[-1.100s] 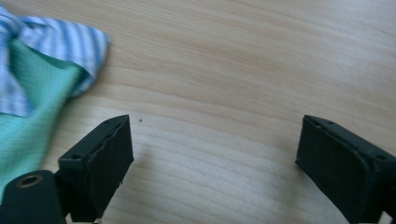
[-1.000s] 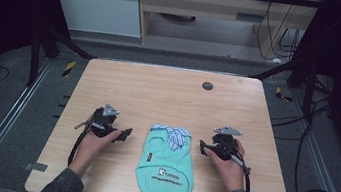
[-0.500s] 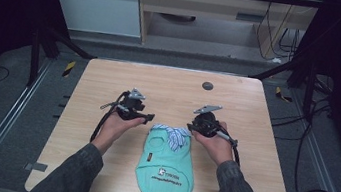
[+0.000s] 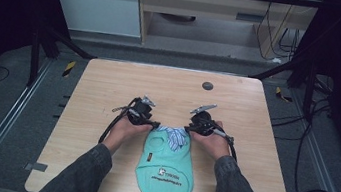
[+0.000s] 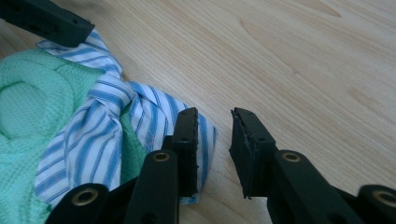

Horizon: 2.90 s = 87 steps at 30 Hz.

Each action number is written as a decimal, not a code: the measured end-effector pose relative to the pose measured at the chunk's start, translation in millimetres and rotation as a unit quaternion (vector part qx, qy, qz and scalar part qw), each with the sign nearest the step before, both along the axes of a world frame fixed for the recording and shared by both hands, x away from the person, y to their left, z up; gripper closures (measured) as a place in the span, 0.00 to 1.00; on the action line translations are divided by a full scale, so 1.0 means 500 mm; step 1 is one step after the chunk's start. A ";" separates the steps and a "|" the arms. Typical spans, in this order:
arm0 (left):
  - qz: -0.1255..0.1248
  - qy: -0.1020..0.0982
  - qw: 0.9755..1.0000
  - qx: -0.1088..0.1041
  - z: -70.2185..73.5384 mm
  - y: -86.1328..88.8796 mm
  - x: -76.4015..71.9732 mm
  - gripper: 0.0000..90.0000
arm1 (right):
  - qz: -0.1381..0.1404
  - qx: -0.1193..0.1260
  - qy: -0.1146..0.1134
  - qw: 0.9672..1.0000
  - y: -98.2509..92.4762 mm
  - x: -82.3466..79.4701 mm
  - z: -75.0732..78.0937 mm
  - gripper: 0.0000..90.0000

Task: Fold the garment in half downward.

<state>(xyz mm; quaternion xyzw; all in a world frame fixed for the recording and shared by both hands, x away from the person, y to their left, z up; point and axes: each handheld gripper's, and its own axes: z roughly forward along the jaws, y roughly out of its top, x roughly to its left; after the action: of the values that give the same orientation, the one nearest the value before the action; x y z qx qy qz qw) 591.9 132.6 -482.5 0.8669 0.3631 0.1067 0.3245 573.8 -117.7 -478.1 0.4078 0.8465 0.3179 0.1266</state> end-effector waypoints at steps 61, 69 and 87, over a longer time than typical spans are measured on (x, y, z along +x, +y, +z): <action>-0.101 -0.048 0.994 0.001 0.142 -0.018 -0.046 0.96 | 0.104 -0.034 -0.050 0.993 -0.001 -0.047 0.139 0.94; -0.099 -0.053 0.994 -0.002 0.160 -0.015 -0.043 0.96 | 0.109 -0.038 -0.058 0.992 0.001 -0.045 0.155 0.94; -0.100 -0.068 0.993 -0.002 0.200 -0.015 -0.028 0.96 | 0.117 -0.042 -0.076 0.989 -0.002 -0.037 0.198 0.94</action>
<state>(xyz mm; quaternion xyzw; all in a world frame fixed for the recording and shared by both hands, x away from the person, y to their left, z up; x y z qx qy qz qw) 577.9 125.1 -382.7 0.8889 0.2522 0.1322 0.3589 555.2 -118.6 -379.1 0.2752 0.8888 0.3247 0.1698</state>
